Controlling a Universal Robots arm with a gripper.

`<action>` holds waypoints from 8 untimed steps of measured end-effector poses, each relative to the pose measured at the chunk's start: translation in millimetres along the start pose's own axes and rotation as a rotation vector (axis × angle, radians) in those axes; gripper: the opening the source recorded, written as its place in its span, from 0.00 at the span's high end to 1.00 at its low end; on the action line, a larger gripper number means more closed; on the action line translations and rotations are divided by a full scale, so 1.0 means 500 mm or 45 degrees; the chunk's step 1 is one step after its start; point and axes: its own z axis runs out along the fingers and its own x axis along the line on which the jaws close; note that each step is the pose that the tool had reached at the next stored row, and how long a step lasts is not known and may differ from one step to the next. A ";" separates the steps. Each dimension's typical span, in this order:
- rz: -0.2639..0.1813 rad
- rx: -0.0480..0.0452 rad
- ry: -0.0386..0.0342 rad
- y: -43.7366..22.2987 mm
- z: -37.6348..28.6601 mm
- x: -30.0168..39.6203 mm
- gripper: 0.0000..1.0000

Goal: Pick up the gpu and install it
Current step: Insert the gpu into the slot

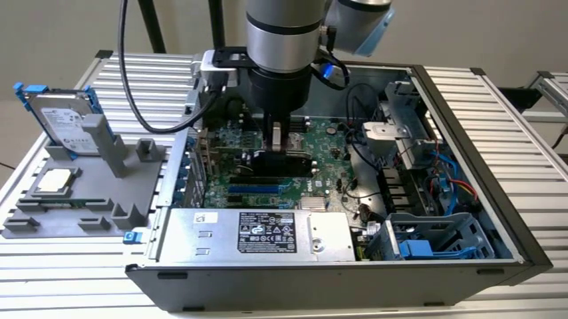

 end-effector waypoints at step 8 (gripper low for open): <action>0.004 0.000 0.0001 0.008 0.007 0.008 1.00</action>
